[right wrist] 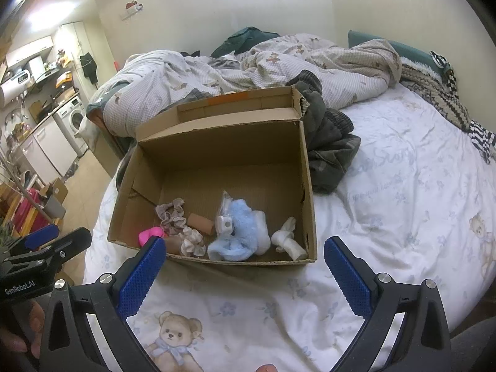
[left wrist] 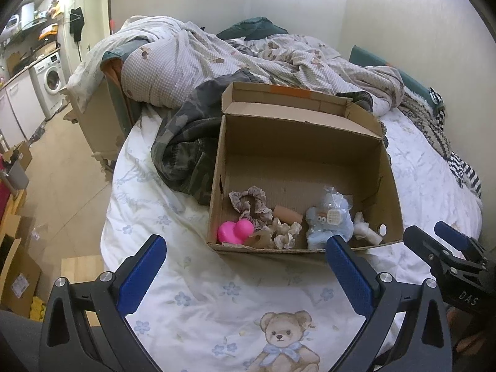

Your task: Organize soft objects

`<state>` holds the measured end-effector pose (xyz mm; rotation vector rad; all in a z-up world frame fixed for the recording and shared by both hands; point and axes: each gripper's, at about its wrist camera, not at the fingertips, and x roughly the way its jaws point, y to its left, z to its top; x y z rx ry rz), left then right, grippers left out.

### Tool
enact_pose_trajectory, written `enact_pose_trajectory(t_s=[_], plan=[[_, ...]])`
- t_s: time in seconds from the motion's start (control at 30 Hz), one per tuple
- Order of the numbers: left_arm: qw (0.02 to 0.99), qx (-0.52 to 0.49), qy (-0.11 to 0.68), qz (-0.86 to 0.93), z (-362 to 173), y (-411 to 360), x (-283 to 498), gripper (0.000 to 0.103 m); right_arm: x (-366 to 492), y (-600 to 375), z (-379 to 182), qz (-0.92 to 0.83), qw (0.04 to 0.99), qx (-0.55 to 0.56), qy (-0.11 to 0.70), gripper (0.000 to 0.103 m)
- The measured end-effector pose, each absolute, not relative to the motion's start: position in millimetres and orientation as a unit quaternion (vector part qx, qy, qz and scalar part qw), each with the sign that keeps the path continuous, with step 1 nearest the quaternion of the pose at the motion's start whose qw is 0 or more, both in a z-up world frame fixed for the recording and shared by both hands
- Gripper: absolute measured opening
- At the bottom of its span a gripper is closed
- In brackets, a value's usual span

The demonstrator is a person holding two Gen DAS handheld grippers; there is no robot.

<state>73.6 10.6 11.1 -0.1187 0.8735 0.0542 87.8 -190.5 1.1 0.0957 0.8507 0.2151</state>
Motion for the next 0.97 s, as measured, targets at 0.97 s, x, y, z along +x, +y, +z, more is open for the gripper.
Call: enact_pose_trajectory(t_s=[0.97], plan=[[0.904,-0.059,0.423,0.029,11.1,8.8,73.7,0.103,87.3,-190.9,2.3,0.105,0.904,0.052,0.412,0.103]])
